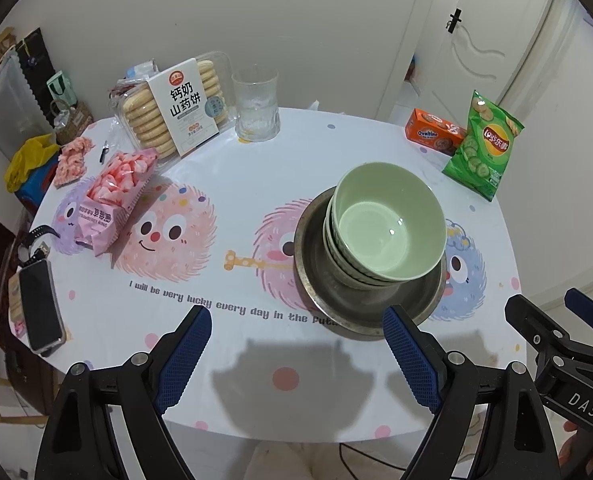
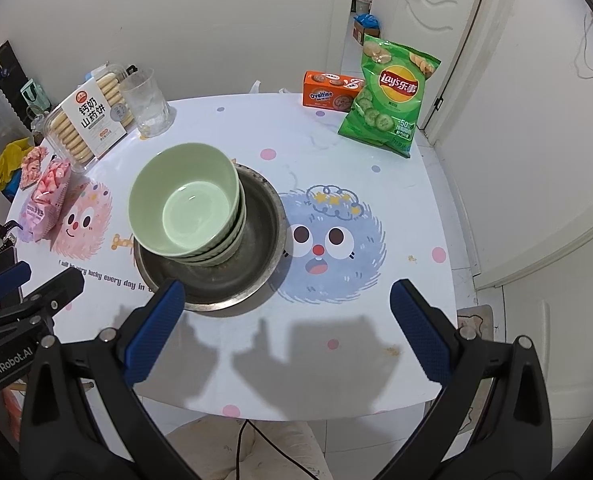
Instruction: Organize plates and bowls
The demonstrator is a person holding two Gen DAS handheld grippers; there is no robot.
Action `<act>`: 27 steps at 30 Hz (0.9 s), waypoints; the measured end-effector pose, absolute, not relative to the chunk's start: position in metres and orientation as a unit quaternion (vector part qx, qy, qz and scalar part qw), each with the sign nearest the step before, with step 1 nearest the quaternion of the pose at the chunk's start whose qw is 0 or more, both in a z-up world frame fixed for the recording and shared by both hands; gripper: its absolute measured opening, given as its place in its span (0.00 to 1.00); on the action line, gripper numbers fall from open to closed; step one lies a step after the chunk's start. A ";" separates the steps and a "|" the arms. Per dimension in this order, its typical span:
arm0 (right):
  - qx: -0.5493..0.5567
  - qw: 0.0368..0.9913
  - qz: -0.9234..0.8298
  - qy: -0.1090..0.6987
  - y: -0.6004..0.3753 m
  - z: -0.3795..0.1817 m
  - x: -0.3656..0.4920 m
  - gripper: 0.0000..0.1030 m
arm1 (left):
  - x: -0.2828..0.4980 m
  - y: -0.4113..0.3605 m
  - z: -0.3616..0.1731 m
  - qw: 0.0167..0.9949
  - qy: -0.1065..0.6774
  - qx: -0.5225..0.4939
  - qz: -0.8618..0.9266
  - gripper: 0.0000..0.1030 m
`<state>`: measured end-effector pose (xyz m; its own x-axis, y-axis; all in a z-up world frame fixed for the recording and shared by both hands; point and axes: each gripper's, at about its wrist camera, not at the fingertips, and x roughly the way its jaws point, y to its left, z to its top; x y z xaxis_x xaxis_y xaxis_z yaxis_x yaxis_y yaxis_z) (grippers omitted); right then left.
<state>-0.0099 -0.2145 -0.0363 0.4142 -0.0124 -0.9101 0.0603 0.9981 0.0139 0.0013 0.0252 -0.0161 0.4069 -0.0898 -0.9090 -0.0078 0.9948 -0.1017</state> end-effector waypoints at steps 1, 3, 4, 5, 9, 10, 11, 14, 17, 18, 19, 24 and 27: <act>0.023 0.841 -0.022 0.540 -0.214 -0.036 -0.010 0.99 | 0.001 0.025 -0.016 0.837 0.544 -0.045 -0.024 0.87; 0.023 0.841 -0.021 0.541 -0.214 -0.037 -0.010 0.99 | 0.002 0.026 -0.016 0.837 0.545 -0.045 -0.025 0.87; 0.022 0.841 -0.021 0.541 -0.214 -0.037 -0.010 0.99 | 0.002 0.026 -0.017 0.837 0.545 -0.045 -0.025 0.87; 0.023 0.841 -0.021 0.541 -0.215 -0.037 -0.010 0.99 | 0.002 0.026 -0.016 0.837 0.545 -0.045 -0.024 0.87; 0.023 0.841 -0.021 0.541 -0.215 -0.037 -0.009 0.99 | 0.004 0.028 -0.018 0.837 0.546 -0.045 -0.022 0.87; 0.023 0.841 -0.021 0.541 -0.215 -0.037 -0.010 0.99 | 0.005 0.029 -0.018 0.836 0.546 -0.046 -0.022 0.87; 0.022 0.841 -0.021 0.540 -0.215 -0.037 -0.009 0.99 | 0.005 0.029 -0.019 0.836 0.546 -0.047 -0.021 0.87; 0.022 0.841 -0.021 0.541 -0.214 -0.037 -0.009 0.99 | 0.006 0.031 -0.019 0.838 0.544 -0.049 -0.017 0.87; 0.023 0.840 -0.021 0.542 -0.214 -0.037 -0.009 0.99 | 0.007 0.033 -0.019 0.835 0.547 -0.054 -0.017 0.87; 0.023 0.840 -0.021 0.542 -0.214 -0.037 -0.008 0.99 | 0.007 0.032 -0.020 0.834 0.549 -0.054 -0.016 0.87; 0.023 0.840 -0.021 0.542 -0.213 -0.037 -0.009 0.99 | 0.008 0.033 -0.021 0.833 0.551 -0.055 -0.014 0.87; 0.022 0.840 -0.021 0.542 -0.213 -0.038 -0.008 0.99 | 0.009 0.031 -0.022 0.829 0.556 -0.060 -0.025 0.95; 0.023 0.840 -0.021 0.542 -0.214 -0.037 -0.007 0.99 | 0.008 0.027 -0.020 0.832 0.551 -0.056 -0.031 1.00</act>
